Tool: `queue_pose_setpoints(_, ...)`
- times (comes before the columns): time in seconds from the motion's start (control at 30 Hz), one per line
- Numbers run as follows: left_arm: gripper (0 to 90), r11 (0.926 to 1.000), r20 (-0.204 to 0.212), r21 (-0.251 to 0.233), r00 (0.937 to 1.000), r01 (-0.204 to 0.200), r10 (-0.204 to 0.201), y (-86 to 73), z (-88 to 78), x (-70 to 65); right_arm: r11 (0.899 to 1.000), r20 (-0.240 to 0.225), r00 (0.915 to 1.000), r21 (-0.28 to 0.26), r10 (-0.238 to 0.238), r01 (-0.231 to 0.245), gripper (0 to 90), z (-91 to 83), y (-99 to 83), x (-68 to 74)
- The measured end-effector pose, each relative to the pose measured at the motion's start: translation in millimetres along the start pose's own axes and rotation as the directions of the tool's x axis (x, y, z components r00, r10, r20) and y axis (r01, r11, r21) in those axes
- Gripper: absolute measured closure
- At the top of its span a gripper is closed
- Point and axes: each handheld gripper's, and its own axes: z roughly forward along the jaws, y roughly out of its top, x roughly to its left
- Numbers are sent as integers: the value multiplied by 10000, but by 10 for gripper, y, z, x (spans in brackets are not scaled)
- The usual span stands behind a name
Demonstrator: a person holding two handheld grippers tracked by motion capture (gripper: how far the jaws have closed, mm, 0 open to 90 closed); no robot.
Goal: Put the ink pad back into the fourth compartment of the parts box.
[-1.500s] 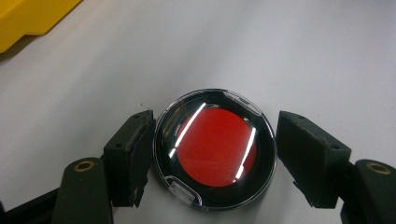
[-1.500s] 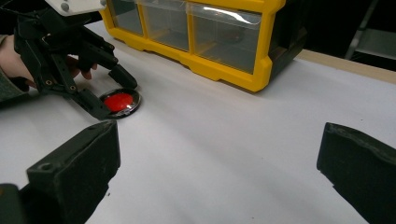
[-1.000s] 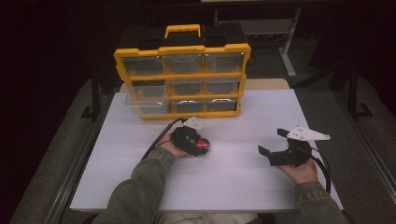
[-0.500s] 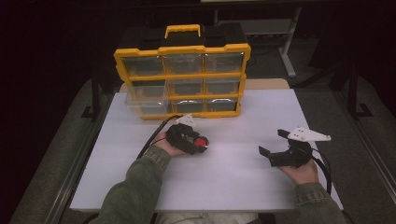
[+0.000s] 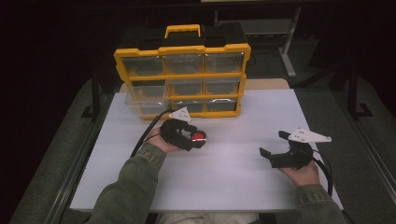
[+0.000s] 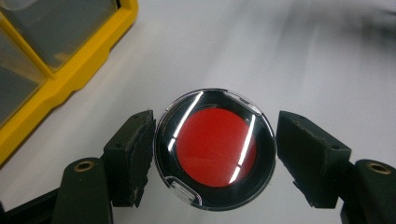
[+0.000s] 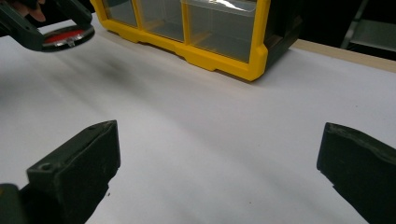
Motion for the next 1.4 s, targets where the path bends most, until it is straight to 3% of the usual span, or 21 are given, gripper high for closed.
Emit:
queue_pose_setpoints(0.3,293,9998,-182,-143,9997,-149,147,46,-123,-54,10000,-57,10000,91,39,-38,0,6,-5,11)
queue_pose_setpoints(0.8,293,9984,-598,-364,9974,-432,410,279,-408,-104,9998,-187,9998,194,105,-102,0,2,-27,28)
queue_pose_setpoints(1.4,293,9982,-987,-325,9940,-510,476,449,-639,-60,9998,-275,9996,179,76,-72,0,23,-8,24)
